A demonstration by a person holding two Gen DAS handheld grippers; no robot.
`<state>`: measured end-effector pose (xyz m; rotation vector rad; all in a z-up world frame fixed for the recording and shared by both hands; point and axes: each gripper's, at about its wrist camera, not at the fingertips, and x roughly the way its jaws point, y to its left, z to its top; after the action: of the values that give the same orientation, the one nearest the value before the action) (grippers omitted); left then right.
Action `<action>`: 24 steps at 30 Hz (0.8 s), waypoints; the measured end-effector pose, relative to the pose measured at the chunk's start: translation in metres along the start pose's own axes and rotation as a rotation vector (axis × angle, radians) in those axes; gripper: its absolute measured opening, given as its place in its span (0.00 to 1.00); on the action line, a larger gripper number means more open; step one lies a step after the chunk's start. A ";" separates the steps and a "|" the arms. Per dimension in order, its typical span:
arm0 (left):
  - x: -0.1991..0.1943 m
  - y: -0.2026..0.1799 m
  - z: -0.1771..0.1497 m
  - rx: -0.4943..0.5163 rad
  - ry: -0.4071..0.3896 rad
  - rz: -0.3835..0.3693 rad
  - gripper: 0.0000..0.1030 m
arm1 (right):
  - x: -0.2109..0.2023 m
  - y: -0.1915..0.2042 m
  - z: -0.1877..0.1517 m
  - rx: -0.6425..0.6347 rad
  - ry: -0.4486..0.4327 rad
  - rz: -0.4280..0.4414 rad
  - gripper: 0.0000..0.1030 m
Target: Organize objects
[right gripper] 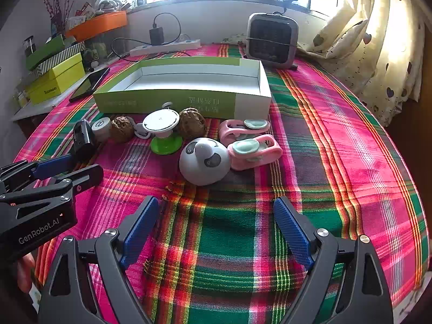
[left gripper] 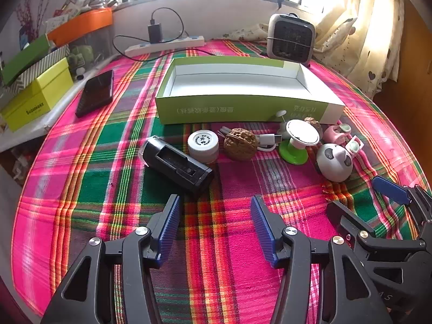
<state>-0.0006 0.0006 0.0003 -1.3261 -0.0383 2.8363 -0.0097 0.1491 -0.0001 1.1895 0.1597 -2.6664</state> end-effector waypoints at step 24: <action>0.001 0.001 0.003 0.007 0.002 0.007 0.51 | 0.000 -0.003 -0.001 -0.001 -0.006 0.002 0.85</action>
<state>-0.0034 0.0000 0.0010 -1.3299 -0.0247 2.8381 -0.0098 0.1518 -0.0012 1.1806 0.1587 -2.6680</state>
